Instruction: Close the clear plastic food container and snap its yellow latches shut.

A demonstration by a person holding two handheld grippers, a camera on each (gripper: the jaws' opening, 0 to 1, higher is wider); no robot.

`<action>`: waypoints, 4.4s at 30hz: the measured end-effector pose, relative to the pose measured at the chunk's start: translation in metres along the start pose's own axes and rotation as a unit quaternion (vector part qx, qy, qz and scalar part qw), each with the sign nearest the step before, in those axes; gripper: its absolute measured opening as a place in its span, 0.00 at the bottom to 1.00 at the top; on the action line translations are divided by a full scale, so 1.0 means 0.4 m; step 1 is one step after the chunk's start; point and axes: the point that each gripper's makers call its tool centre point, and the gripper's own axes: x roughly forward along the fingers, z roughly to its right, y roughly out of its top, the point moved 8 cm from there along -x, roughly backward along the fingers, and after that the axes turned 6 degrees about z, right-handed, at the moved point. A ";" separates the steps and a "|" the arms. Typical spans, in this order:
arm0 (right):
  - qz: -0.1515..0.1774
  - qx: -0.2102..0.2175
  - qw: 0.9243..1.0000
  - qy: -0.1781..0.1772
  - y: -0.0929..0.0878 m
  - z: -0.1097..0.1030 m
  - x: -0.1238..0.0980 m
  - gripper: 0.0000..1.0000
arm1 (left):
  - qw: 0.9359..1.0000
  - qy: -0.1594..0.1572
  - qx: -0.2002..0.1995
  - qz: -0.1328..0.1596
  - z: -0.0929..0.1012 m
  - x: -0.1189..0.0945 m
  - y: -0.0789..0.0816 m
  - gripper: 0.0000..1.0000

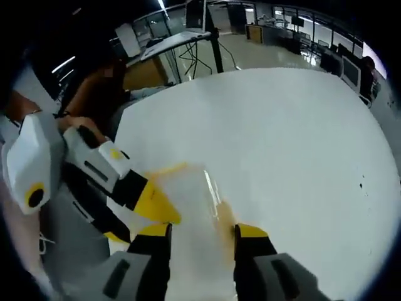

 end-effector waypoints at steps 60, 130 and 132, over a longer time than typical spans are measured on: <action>-0.002 -0.063 0.998 -0.030 0.000 -0.042 0.004 0.37 | 0.999 0.019 -0.025 -0.011 0.001 0.001 0.002 0.43; 0.152 -0.001 0.980 -0.132 -0.176 -0.069 -0.066 0.68 | 0.988 -0.021 -0.155 0.001 -0.136 -0.023 -0.065 0.71; 0.150 0.000 0.980 -0.132 -0.168 -0.056 -0.067 0.68 | 0.989 -0.015 -0.144 -0.003 -0.144 -0.014 -0.065 0.71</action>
